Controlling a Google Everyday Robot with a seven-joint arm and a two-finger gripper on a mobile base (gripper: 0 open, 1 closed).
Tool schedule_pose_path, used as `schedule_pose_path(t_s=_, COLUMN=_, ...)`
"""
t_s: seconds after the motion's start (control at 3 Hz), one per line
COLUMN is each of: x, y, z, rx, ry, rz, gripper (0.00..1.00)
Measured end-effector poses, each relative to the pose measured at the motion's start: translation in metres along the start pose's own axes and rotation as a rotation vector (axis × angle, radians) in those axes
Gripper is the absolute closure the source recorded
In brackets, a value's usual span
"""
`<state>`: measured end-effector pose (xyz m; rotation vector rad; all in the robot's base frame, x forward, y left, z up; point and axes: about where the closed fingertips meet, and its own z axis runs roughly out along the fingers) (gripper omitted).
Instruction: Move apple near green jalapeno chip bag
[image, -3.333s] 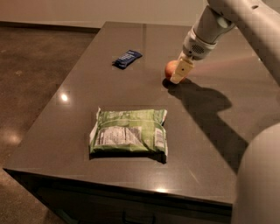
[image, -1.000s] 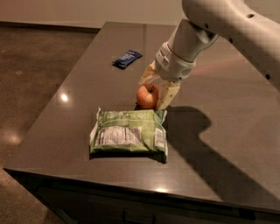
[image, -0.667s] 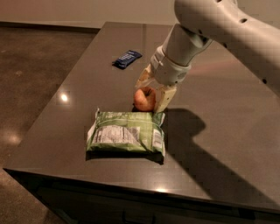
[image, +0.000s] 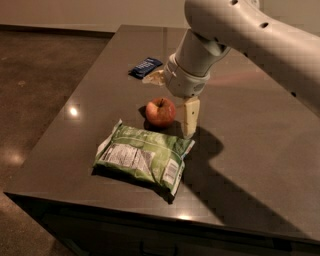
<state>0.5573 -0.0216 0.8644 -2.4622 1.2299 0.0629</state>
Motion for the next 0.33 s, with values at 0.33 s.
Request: schedule_pose_path(t_s=0.33, x=0.0000, y=0.0000, z=0.0000, rx=0.000, ry=0.000, rz=0.000, gripper=0.00)
